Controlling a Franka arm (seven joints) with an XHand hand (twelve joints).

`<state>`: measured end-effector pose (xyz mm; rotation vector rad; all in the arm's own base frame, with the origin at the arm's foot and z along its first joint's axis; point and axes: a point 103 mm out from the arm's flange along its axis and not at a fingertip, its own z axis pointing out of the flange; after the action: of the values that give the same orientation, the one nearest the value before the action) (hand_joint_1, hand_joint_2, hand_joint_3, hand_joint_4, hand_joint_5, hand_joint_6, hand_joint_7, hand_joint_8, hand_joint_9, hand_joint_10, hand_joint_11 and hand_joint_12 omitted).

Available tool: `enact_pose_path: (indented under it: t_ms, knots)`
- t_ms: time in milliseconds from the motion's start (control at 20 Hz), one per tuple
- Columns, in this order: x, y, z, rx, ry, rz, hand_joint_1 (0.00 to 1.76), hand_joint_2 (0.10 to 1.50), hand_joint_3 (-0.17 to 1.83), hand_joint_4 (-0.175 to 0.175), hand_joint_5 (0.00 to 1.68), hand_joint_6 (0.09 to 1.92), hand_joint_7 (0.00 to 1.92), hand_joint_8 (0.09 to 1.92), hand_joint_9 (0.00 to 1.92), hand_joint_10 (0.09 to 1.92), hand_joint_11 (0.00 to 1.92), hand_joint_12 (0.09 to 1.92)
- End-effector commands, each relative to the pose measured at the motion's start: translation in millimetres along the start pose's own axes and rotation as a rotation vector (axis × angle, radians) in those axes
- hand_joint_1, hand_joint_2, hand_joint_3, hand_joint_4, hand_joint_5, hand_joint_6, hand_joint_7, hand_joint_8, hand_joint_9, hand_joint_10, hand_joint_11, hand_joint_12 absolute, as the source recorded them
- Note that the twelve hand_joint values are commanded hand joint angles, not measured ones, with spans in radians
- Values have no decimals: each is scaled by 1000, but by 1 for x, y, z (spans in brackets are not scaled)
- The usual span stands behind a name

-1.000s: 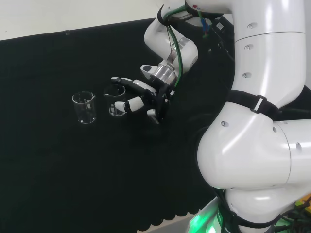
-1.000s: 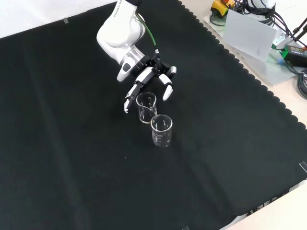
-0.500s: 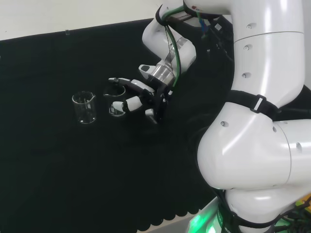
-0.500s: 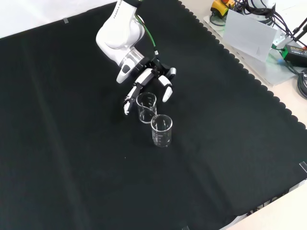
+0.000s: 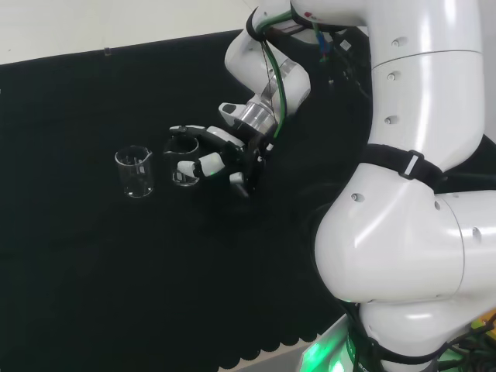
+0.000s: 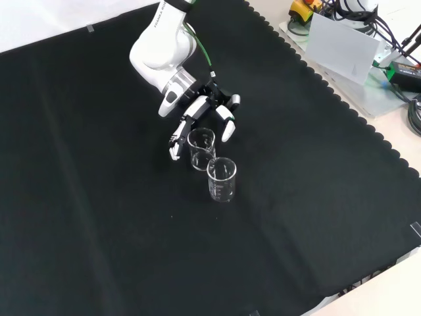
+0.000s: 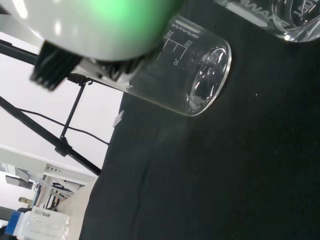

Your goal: Pick up the beaker on the right.

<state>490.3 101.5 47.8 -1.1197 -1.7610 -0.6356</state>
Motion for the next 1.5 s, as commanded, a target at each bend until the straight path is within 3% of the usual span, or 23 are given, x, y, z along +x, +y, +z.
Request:
enact_pose_path:
  t_ms: [50,150,350,450,1500]
  knots:
    - [1,1,2,3,11,0,1057,339,1191,-63,371,88,282,665,263,633,0,954]
    - [1,1,1,4,10,-1,1065,340,1203,-67,397,142,323,718,322,640,0,1044]
    - [2,1,1,7,13,-2,1071,339,1222,-70,251,554,338,808,356,660,0,1121]
    - [2,1,1,7,12,-3,1072,338,1226,-70,215,646,326,816,347,665,0,1123]
    - [4,9,9,12,18,-4,1043,316,1189,-72,190,687,244,799,277,683,0,1056]
